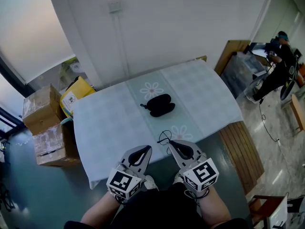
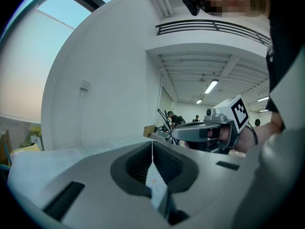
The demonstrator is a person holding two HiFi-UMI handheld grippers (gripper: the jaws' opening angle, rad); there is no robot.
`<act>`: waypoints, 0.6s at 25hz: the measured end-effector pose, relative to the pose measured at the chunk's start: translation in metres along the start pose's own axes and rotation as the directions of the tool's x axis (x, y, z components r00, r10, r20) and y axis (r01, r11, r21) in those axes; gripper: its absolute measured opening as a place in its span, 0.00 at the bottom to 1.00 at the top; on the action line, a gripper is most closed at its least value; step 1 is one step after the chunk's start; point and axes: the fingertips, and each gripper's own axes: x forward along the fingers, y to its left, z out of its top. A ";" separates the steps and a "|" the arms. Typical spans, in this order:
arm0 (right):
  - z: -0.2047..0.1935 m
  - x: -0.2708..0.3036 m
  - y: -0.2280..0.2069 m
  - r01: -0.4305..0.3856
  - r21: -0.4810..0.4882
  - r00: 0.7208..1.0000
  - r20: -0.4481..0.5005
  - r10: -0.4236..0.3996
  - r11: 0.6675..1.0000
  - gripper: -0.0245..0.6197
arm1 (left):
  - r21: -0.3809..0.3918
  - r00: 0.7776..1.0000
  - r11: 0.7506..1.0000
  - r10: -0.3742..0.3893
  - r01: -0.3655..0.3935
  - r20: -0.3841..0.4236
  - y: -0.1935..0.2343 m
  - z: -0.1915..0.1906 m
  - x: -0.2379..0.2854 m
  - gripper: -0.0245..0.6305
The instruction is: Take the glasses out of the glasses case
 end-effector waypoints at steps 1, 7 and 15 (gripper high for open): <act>0.000 0.000 0.000 0.001 0.000 1.000 -0.001 -0.001 1.000 0.08 | -0.001 1.000 1.000 -0.001 0.001 0.000 0.000 0.000 0.000 0.08; -0.002 0.000 0.000 0.004 0.010 1.000 -0.002 -0.004 1.000 0.08 | -0.001 1.000 1.000 -0.003 0.003 0.002 0.000 -0.001 0.000 0.08; -0.003 0.003 -0.001 0.002 0.013 1.000 -0.003 -0.002 1.000 0.08 | -0.008 1.000 1.000 0.000 0.000 0.002 0.003 -0.002 0.001 0.08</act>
